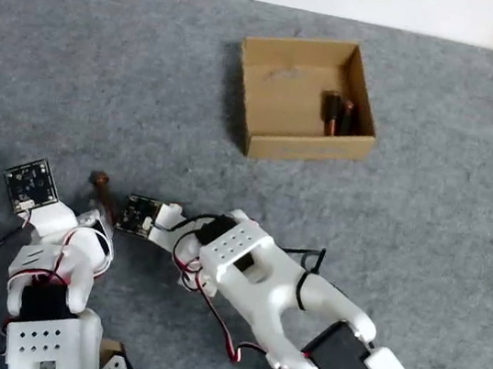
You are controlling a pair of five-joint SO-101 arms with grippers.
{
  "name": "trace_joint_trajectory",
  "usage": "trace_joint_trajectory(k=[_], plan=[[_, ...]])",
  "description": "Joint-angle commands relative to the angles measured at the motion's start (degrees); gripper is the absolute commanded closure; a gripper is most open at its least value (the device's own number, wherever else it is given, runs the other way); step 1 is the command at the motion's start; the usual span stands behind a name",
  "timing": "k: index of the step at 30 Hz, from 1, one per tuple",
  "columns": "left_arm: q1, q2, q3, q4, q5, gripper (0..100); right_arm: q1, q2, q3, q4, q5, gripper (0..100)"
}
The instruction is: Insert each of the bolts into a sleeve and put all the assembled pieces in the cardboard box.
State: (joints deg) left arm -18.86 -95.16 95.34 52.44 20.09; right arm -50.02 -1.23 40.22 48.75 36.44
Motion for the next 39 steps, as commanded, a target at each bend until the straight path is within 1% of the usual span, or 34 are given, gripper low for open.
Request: trace_joint_trajectory(k=[1, 9, 11, 15, 20, 22, 24, 26, 29, 32, 34, 39], plan=[[3.65, 0.13, -3.30, -0.62, -1.23, 88, 2.77, -0.66, 0.31, 2.59, -0.53, 99.4], [4.18, 0.13, -3.47, -1.05, -2.29, 88, 5.76, -0.75, 0.22, 2.59, -0.53, 99.3], [3.65, 0.13, -4.26, -1.05, -3.60, 88, 6.11, -0.75, 0.13, 2.59, -0.53, 99.3], [0.40, 0.22, -5.49, -0.70, -4.48, 88, 6.20, -4.62, 0.57, 2.59, -0.53, 99.3], [0.57, 0.22, -6.55, -0.62, -4.57, 88, 6.11, -11.03, 1.10, 2.51, -0.53, 99.3], [2.24, 1.63, -9.36, 1.14, -4.57, 88, 6.11, -11.74, 2.59, 2.24, -0.53, 99.3], [3.91, 6.64, -14.55, 4.04, -4.40, 88, 6.11, -11.74, 3.65, 2.24, -0.53, 99.3], [4.26, 15.16, -19.30, 4.57, -4.22, 88, 6.20, -11.74, 3.74, 2.24, -0.53, 99.3], [4.44, 31.16, -25.63, 1.85, -3.96, 88, 6.20, -11.74, 3.82, 2.24, -0.53, 99.3], [4.00, 46.81, -31.25, -1.32, 0.53, 88, 6.20, -11.74, 3.82, 2.24, -0.53, 99.3], [3.38, 56.13, -34.95, -1.85, 2.29, 88, 6.20, -11.74, 3.82, 2.24, -0.53, 99.3], [1.80, 72.13, -41.36, -1.85, 4.04, 88, 6.11, -11.74, 3.82, 2.24, -0.44, 99.3]])
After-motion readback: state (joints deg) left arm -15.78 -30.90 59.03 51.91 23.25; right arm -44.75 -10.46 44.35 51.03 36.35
